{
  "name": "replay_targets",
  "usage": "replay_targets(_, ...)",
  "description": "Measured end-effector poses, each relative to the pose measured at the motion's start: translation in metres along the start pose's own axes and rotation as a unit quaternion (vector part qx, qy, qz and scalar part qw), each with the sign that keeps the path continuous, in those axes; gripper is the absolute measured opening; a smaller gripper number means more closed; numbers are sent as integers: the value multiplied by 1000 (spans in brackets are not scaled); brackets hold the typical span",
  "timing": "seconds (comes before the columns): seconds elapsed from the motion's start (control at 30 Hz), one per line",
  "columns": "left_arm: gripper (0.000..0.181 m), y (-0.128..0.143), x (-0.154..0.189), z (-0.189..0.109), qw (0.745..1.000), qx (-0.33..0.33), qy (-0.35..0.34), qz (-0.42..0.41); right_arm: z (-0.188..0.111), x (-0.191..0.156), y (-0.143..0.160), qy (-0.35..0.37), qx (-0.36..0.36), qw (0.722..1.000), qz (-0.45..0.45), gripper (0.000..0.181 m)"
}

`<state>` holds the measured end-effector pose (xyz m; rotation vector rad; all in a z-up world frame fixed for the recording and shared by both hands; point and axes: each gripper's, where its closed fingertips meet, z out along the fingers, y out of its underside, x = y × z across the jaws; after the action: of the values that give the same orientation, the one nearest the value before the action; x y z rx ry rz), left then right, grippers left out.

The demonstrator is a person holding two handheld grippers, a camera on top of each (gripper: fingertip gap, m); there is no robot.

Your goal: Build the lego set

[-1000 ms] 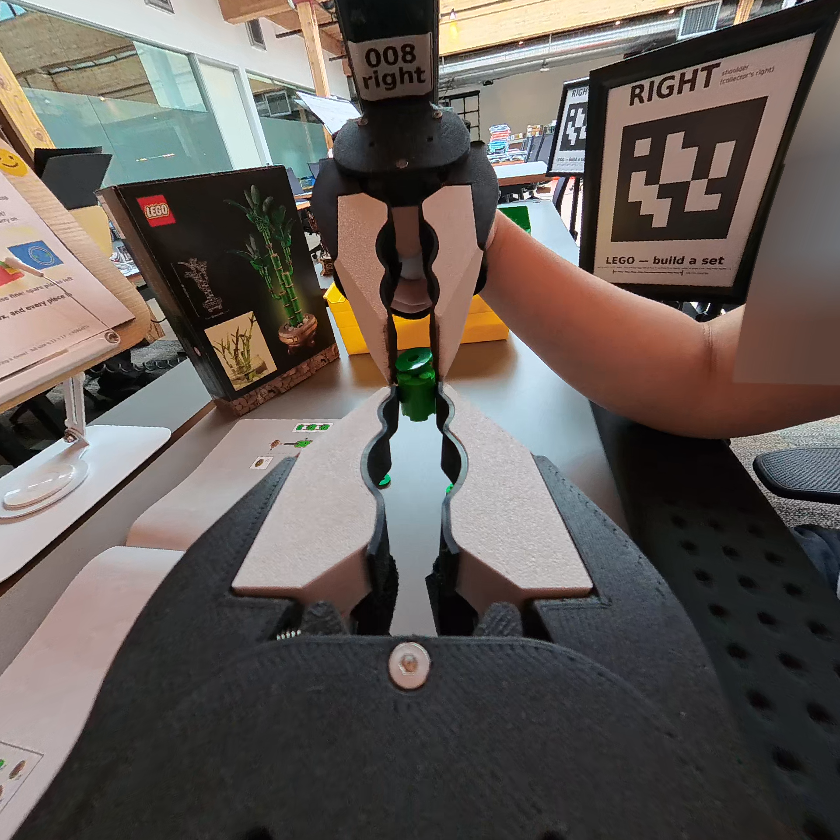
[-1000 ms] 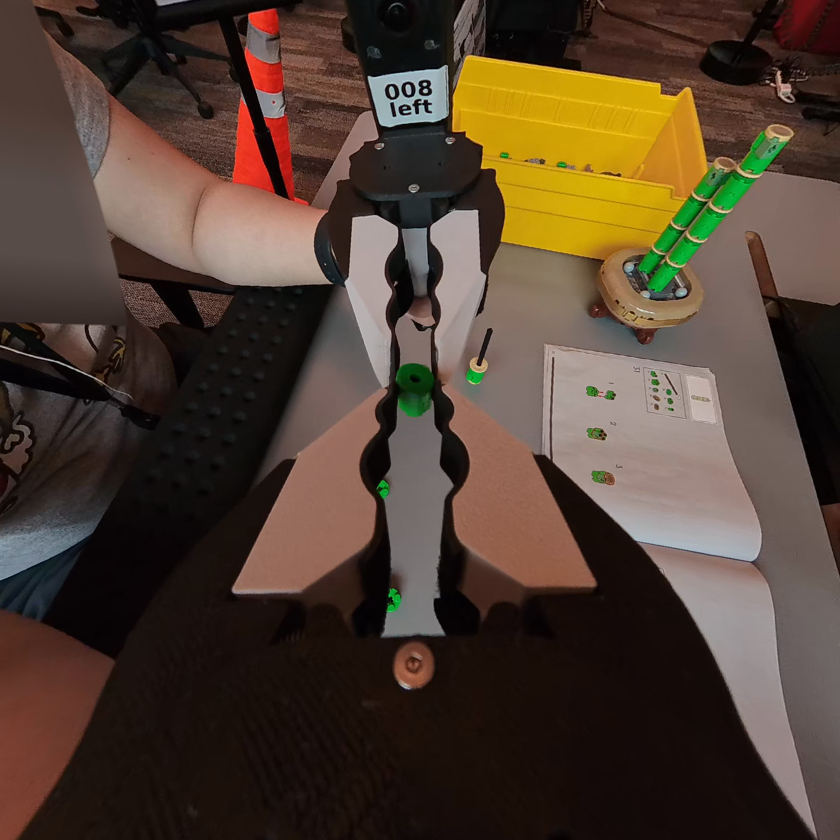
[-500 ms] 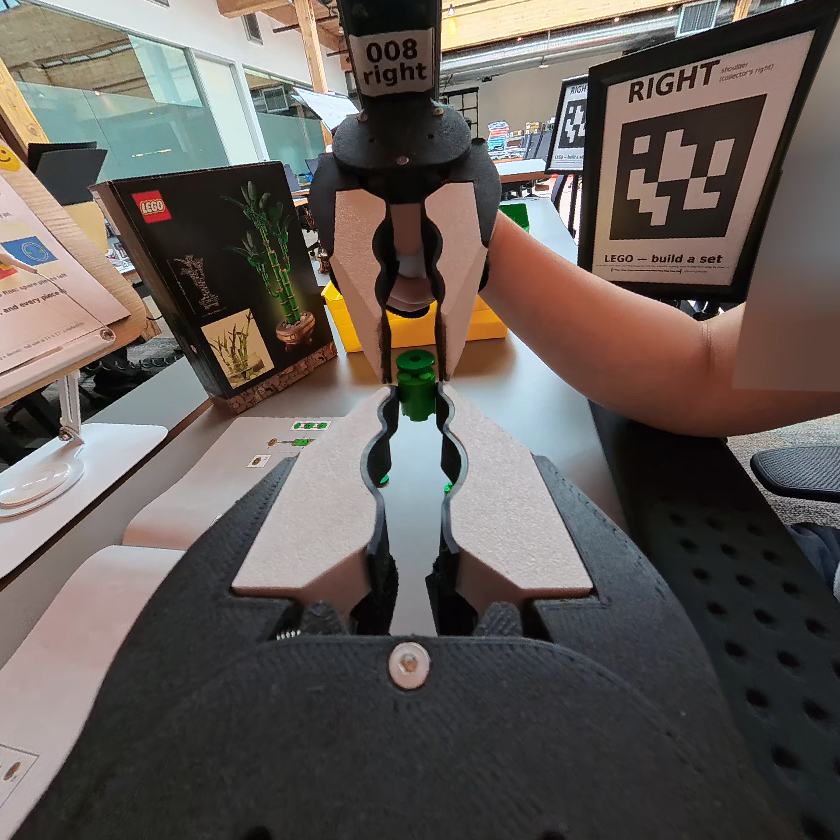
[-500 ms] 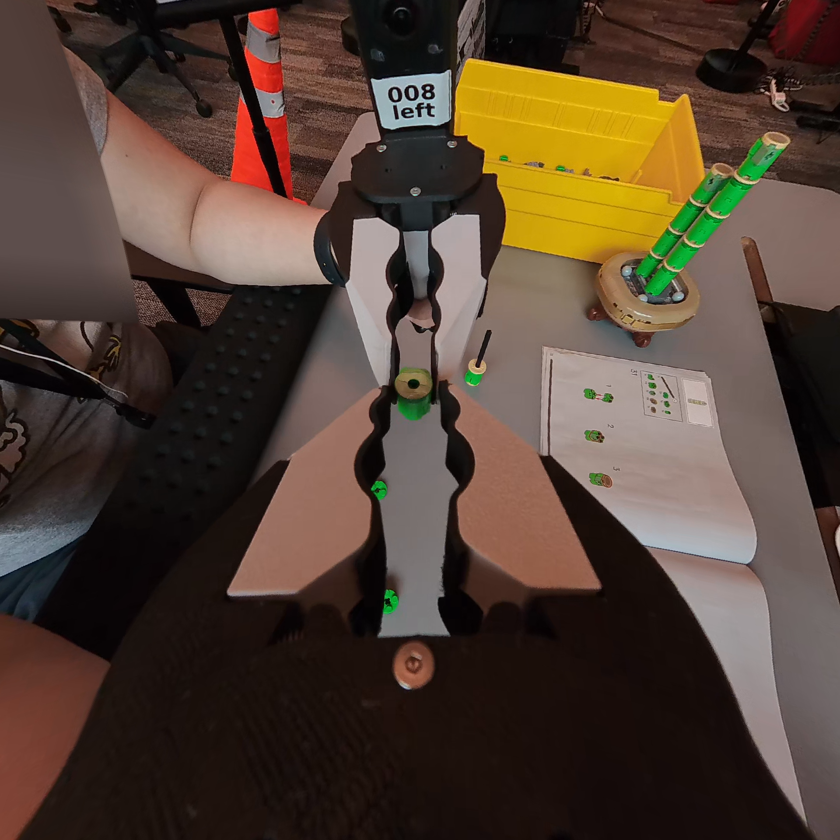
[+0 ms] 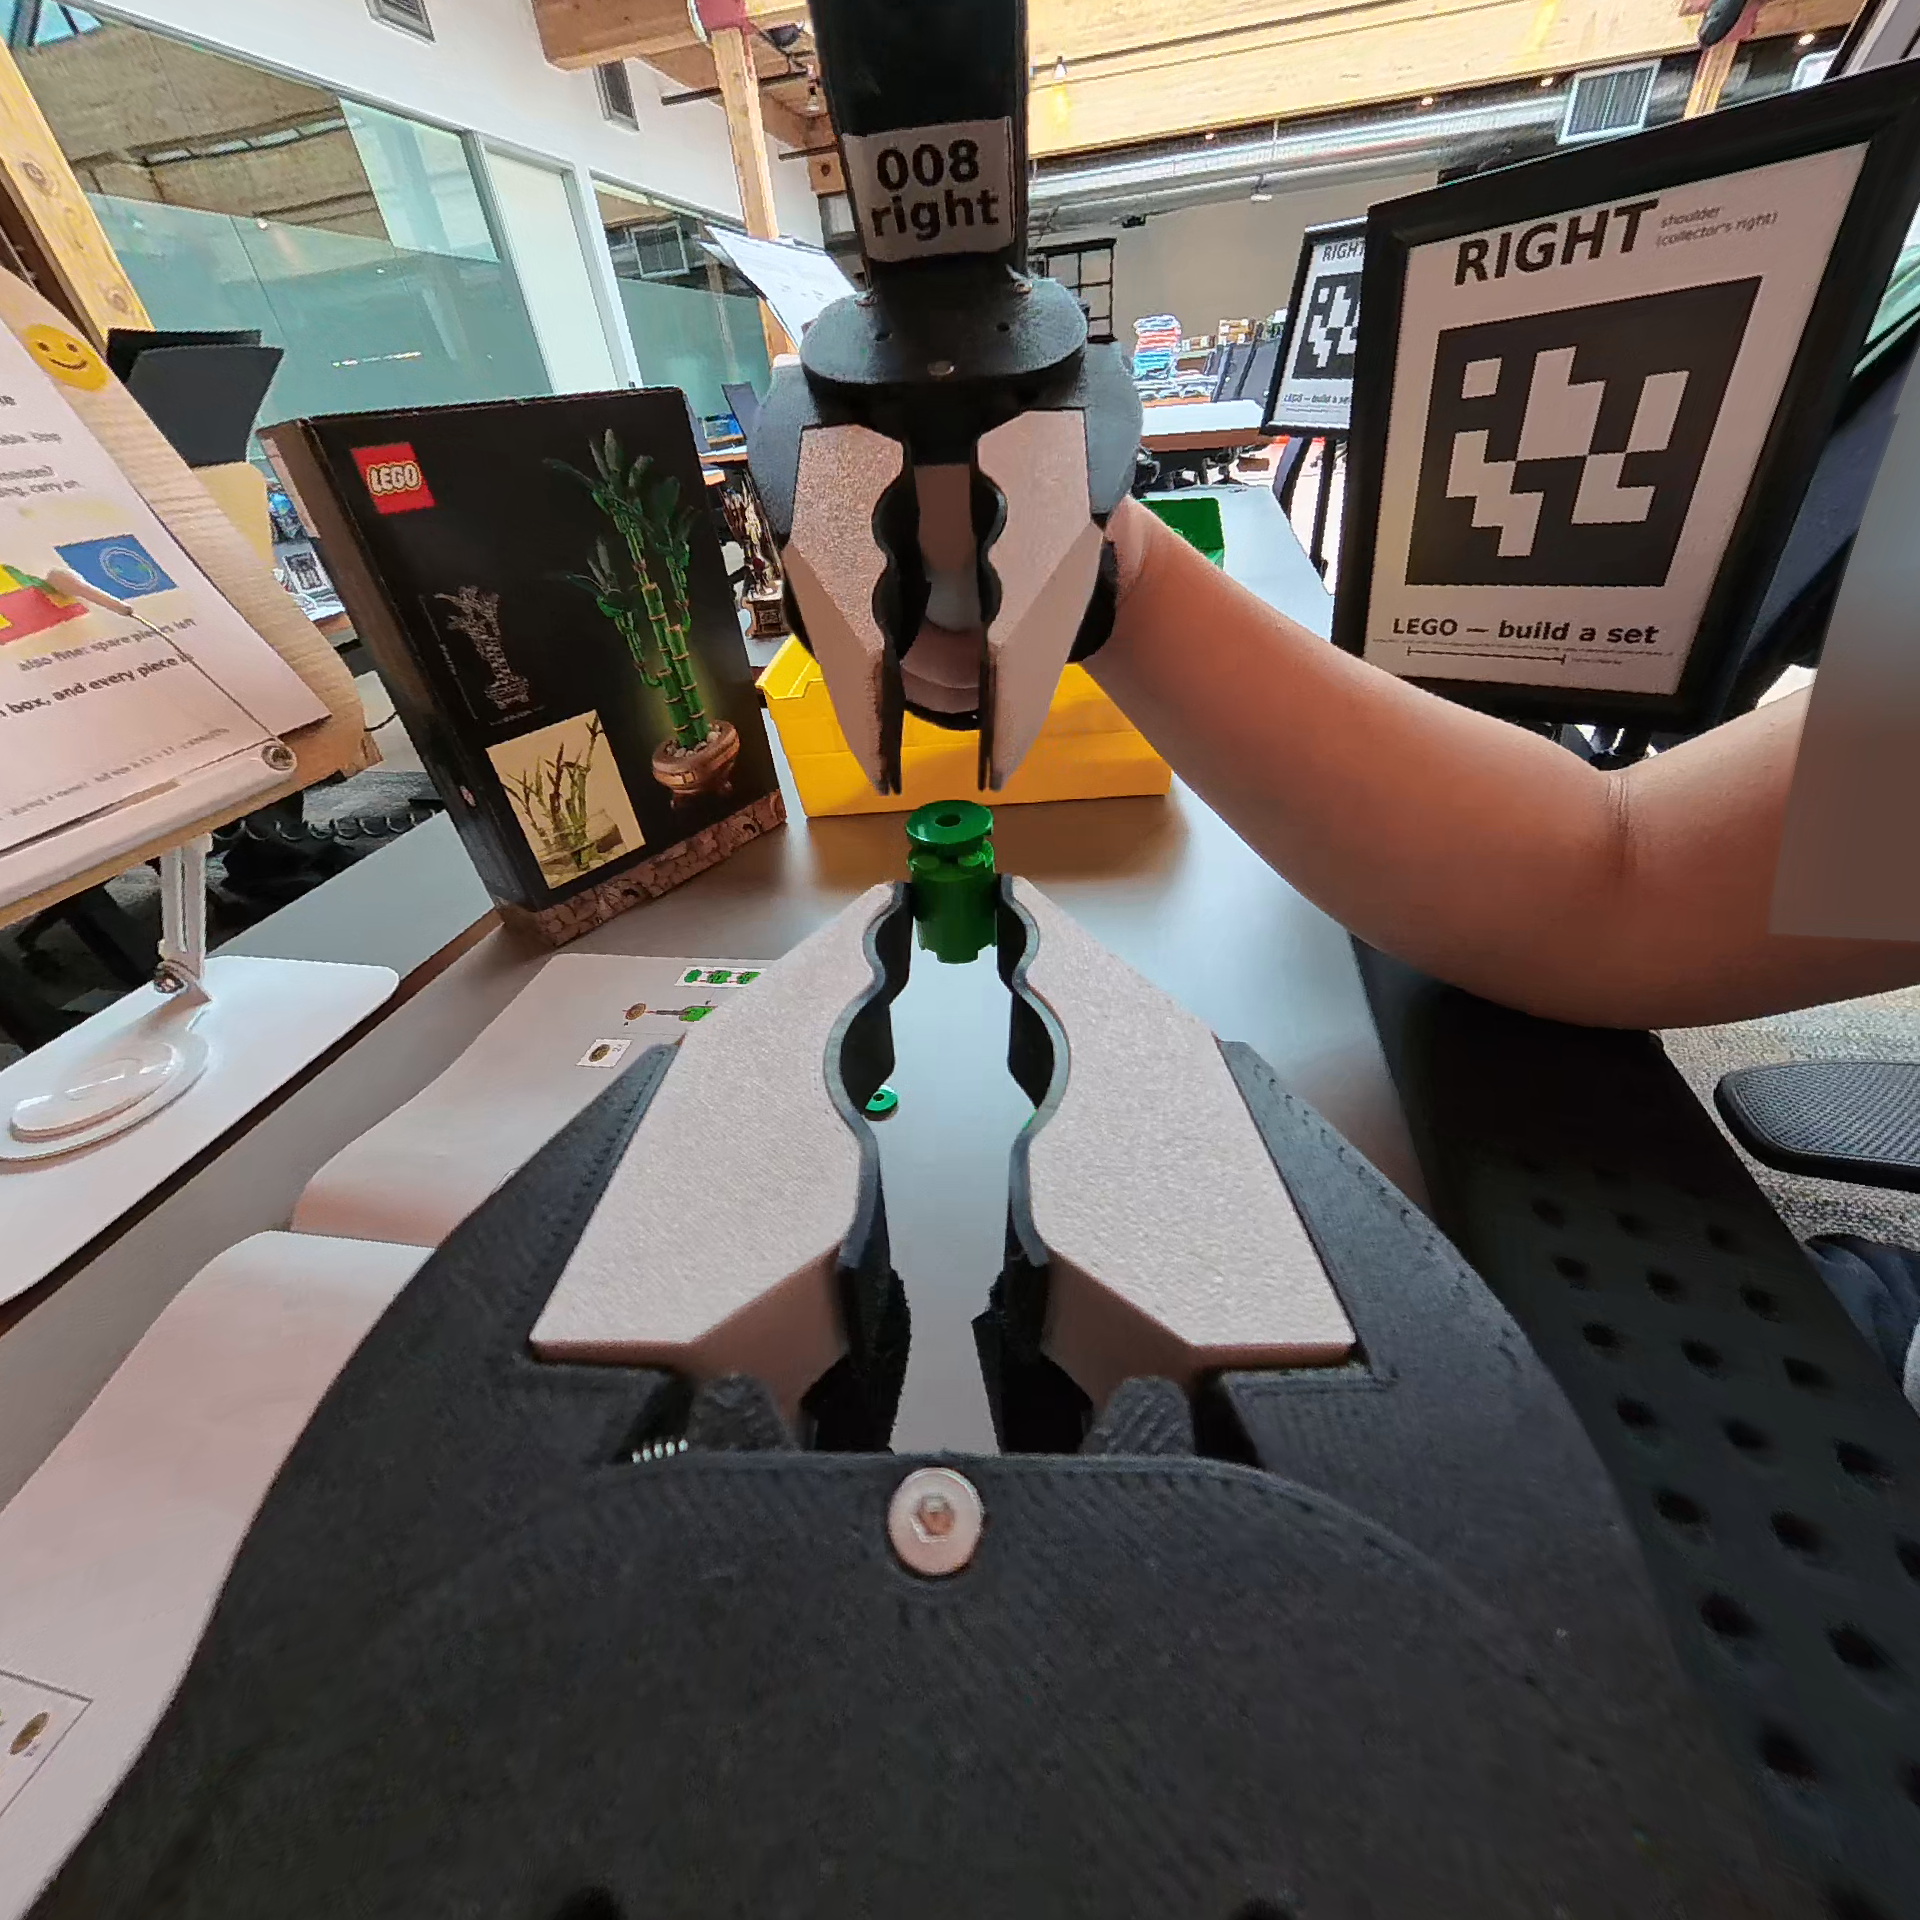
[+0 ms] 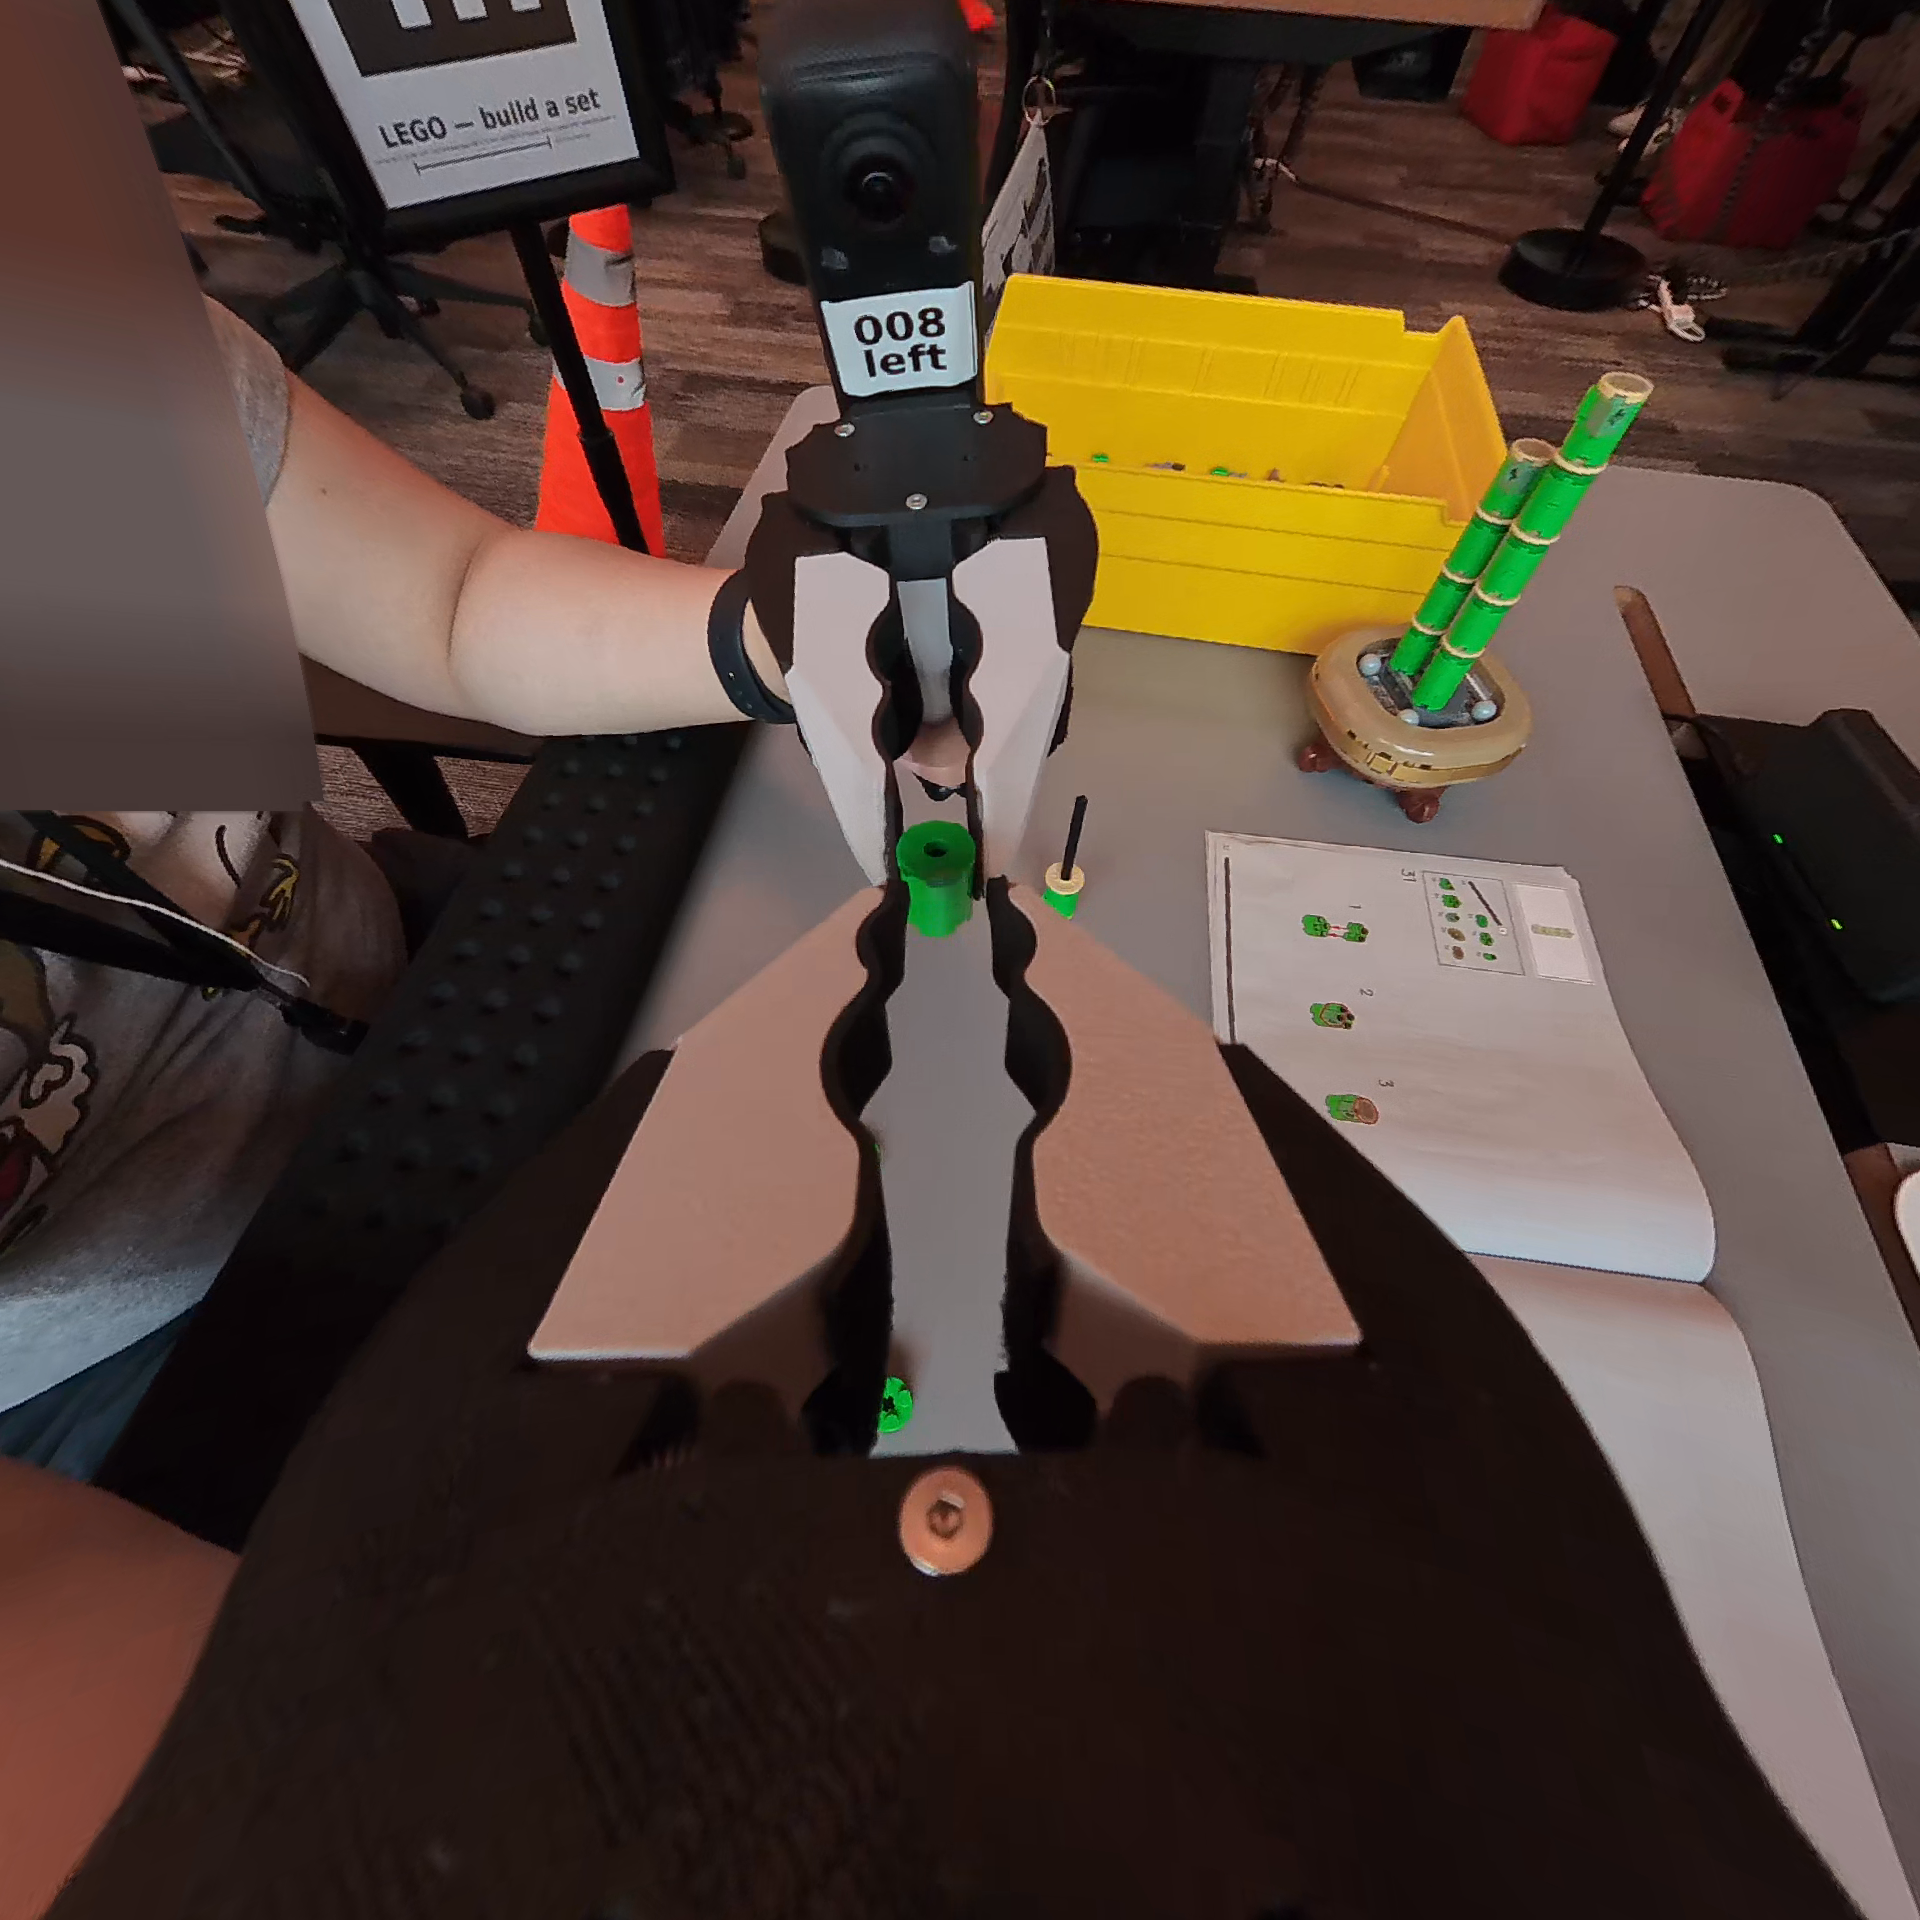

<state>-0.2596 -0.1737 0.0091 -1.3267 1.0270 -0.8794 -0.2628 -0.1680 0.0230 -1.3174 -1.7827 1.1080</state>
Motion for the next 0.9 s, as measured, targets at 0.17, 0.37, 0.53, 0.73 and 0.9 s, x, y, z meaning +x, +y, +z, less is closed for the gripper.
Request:
replay_targets(0.17, 14, 1, -1, 0, 1000, -3, -1, -2, 2, -1, 0, -6, -1, 1000, 4, 12)
replay_targets(0.37, 14, 2, -2, 0, 1000, -5, -3, -3, 4, 0, 1, -7, -3, 1000, 2, 11)
replay_targets(0.53, 14, 3, -2, 1, 1000, -8, -4, -6, 5, 1, 0, -6, -2, 1000, 1, 10)
replay_targets(0.73, 14, 5, -2, 2, 1000, -13, -4, -8, 7, 2, 3, -5, -8, 1000, 3, 10)
replay_targets(0.9, 14, 6, -2, 2, 1000, -15, -4, -9, 6, 1, 1, -8, -2, 1000, 0, 10)
